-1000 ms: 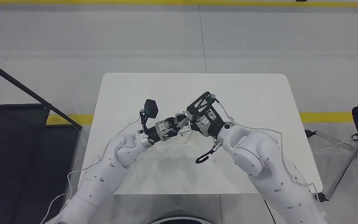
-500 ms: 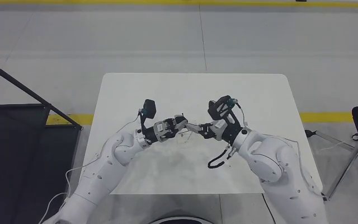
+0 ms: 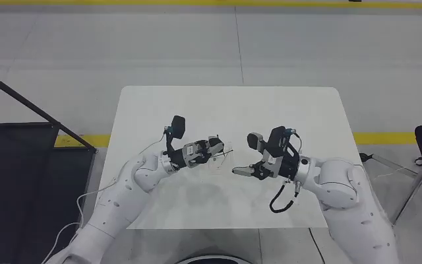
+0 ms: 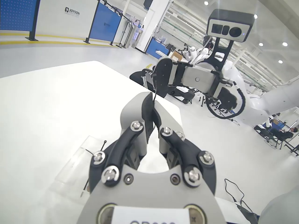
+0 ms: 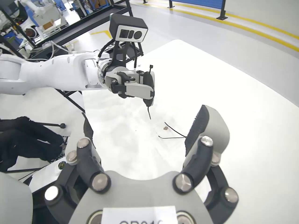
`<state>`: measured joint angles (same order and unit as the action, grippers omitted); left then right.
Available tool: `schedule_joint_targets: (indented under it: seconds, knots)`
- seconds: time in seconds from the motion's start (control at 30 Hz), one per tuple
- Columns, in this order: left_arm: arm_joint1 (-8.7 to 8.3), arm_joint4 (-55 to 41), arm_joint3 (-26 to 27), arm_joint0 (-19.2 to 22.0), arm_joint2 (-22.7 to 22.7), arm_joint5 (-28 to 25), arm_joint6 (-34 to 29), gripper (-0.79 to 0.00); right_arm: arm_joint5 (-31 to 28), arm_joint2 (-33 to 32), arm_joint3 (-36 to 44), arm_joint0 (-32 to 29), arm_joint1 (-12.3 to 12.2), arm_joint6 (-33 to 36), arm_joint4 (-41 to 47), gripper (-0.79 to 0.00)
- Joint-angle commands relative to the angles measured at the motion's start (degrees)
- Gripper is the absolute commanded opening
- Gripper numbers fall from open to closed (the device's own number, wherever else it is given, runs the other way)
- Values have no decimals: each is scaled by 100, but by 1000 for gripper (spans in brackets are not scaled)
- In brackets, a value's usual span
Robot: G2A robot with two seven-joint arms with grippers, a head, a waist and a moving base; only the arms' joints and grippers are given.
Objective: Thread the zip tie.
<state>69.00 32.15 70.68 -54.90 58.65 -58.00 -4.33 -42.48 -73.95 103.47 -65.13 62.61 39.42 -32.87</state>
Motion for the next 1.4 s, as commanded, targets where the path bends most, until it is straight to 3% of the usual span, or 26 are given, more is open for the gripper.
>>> schedule_joint_targets:
  seconds: [0.0,0.23,0.53,0.8,0.97,1.37]
  knots:
    - [-22,-41,1,13,-24,0,-11,-785,-353,32,-129,87,-24,153,150,0]
    - [-73,-75,-2,38,-72,0,11,-785,-498,110,-530,280,-90,575,553,0]
    - [-73,-75,-2,38,-72,0,11,-785,-472,115,-527,270,-89,555,541,0]
    - [-68,-294,165,-101,-7,73,43,-785,-152,624,-951,514,-25,346,486,-3]
    - [-58,-247,166,-112,4,60,25,-785,-169,933,-1376,828,32,294,828,-299]
    - [-25,-142,148,-113,31,38,61,-785,-266,1324,-1896,1302,87,367,1213,-493]
